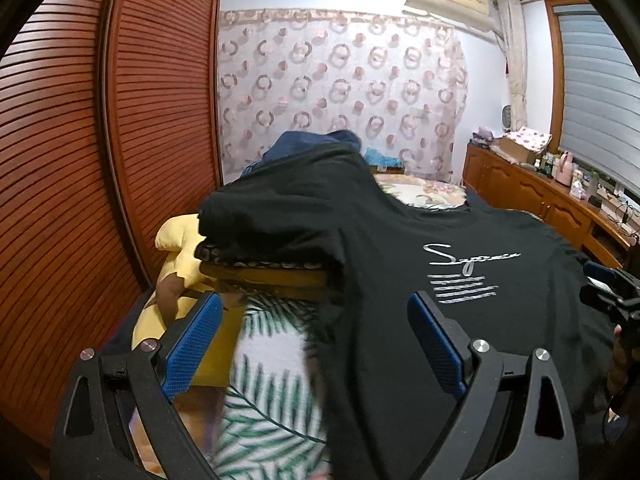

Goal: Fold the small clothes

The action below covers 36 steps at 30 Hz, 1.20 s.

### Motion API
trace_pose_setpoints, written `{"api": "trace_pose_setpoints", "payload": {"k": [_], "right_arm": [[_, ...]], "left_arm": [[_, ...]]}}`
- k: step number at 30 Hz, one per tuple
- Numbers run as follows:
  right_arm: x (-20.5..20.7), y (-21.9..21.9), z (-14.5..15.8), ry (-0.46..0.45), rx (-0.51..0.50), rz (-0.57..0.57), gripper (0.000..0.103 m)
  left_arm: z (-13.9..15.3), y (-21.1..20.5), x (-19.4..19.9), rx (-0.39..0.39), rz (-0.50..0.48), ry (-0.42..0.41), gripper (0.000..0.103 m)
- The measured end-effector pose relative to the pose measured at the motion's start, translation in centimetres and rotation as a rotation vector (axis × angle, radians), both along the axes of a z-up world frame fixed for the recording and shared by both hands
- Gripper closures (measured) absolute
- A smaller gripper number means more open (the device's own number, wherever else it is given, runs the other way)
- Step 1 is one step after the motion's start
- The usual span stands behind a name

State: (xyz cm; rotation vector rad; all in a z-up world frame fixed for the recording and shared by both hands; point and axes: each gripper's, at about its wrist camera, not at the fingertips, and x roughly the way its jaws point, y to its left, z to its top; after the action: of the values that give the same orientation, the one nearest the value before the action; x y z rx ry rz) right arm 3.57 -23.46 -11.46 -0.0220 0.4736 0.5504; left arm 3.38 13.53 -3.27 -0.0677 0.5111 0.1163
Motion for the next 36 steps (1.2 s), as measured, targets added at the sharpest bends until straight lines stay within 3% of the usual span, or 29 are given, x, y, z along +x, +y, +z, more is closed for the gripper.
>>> {"api": "trace_pose_setpoints", "payload": {"k": [4,7,18,24,25,30,36], "right_arm": [[1.2,0.3,-0.1,0.022,-0.012,0.023,0.002],[2.2,0.6,-0.1,0.018,-0.04,0.027,0.002],[4.6,2.3,-0.4,0.045,-0.095,0.041,0.002],[4.3,2.4,-0.7,0.048,-0.104,0.039,0.002],[4.3,2.4,-0.8,0.049,-0.101,0.04,0.002],[4.3,2.4,-0.8,0.056,-0.086,0.029,0.002],[4.2,2.5,-0.9,0.057,-0.084,0.026,0.002]], "left_arm": [[-0.2,1.5,2.0,0.02,-0.01,0.028,0.01],[-0.7,3.1,4.1,0.03,-0.012,0.069,0.019],[-1.6,8.7,9.8,-0.098,0.012,0.136,0.044],[-2.7,10.1,12.0,-0.167,-0.048,0.164,0.044],[-2.7,10.1,12.1,-0.178,-0.057,0.166,0.047],[-1.7,9.4,11.6,-0.106,-0.043,0.162,0.088],[1.9,7.7,11.0,-0.026,-0.056,0.099,0.098]]}}
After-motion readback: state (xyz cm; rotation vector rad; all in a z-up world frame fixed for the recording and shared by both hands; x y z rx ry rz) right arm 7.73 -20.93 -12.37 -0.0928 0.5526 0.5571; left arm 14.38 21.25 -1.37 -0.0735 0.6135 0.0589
